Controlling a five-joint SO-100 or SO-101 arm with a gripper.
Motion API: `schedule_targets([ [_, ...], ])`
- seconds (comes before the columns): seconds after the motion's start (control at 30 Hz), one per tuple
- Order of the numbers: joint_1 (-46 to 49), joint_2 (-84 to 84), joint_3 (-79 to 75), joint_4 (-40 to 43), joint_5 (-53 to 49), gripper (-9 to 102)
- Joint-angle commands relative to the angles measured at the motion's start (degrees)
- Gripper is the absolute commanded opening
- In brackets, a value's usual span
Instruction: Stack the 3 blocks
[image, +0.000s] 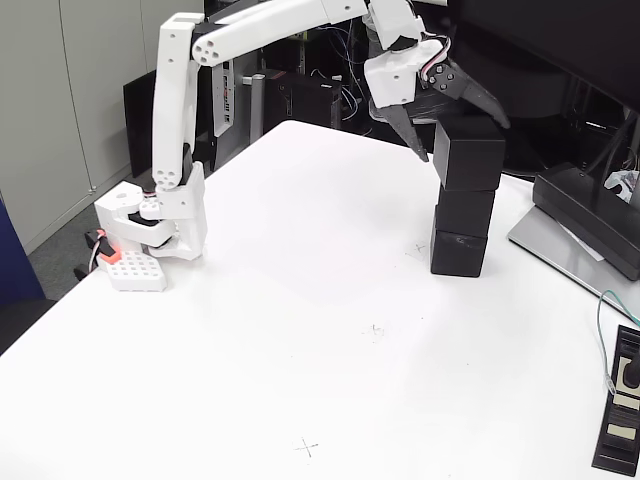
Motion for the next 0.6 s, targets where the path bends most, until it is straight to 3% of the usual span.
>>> schedule_targets([
  [0.0,-0.18,0.44,-0.88,0.09,-0.35,43],
  [0.57,0.26,7.56,-3.08,2.46,-0.53,43],
])
